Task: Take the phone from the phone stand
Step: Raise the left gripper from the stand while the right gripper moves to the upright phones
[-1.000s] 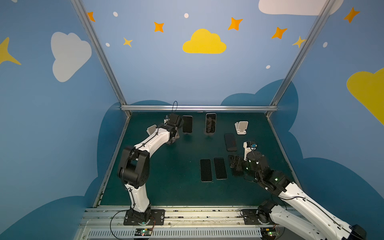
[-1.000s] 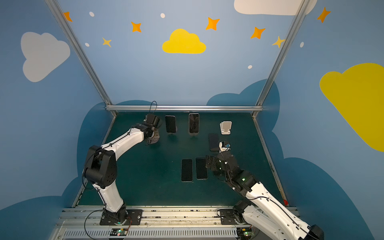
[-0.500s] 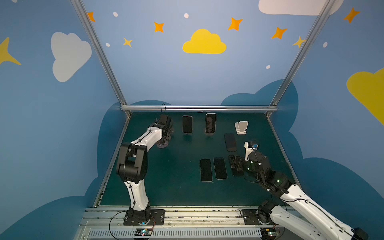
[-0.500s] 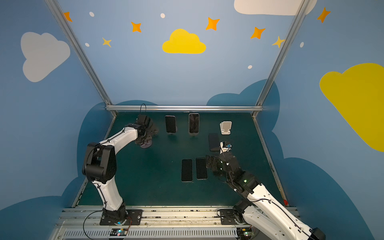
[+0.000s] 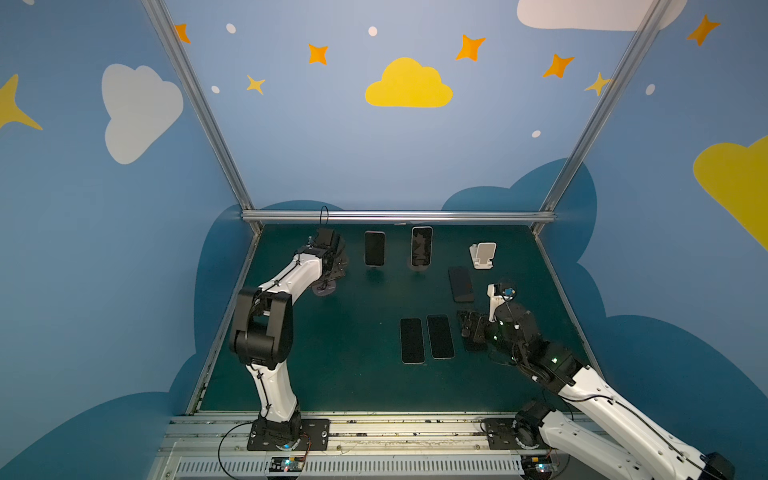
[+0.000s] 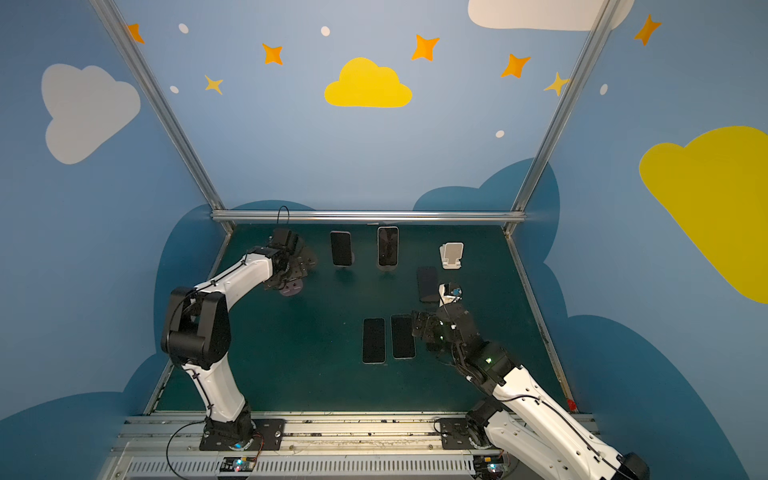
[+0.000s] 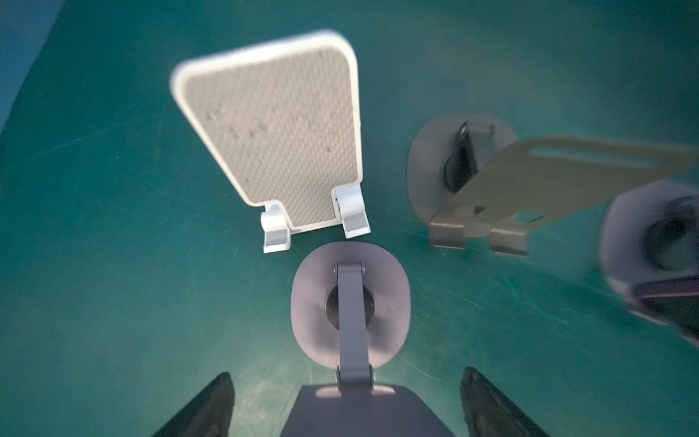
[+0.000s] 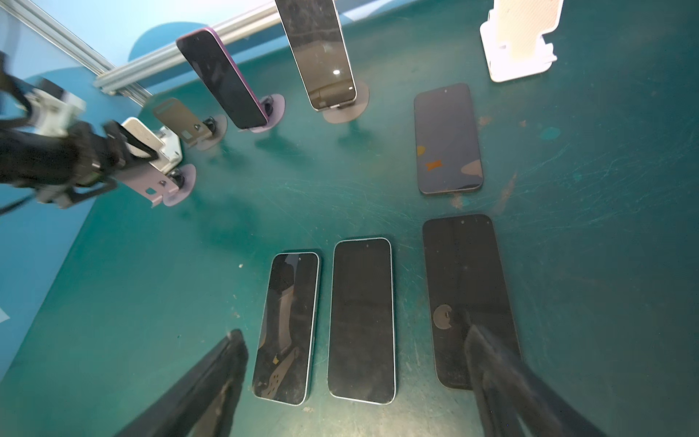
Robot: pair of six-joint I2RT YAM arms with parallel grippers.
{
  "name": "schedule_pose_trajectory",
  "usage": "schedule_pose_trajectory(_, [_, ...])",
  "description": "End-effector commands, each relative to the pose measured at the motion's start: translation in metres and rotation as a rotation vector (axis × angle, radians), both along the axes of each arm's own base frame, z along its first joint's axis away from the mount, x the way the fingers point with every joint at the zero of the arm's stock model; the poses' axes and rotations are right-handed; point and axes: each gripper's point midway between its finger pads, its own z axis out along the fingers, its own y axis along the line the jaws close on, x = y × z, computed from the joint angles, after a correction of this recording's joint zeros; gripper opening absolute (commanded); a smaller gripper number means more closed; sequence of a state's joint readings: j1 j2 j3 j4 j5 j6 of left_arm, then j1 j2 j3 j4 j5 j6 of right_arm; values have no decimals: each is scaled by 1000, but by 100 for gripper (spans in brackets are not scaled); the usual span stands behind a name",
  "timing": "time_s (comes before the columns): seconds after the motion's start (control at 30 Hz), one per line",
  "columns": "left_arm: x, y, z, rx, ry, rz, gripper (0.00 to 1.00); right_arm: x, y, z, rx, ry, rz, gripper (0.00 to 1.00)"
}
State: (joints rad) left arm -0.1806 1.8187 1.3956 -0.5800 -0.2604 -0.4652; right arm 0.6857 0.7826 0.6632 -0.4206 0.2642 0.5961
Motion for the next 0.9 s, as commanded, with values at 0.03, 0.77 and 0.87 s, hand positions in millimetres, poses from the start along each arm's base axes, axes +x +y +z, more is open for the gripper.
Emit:
schedule_pose_trajectory(0.03, [-8,-10,85,-69,-205,-21,100,7,6,17,8,-27,14,91])
schedule_pose_trajectory(0.77, [-66,-61,195,-581,-766,-107,100,121,58,56,-99,-248,-75,90])
schedule_pose_trajectory(0.87, [-66,-63,195,-615,-758,-100,100,135,74,51,-124,-176,-58,91])
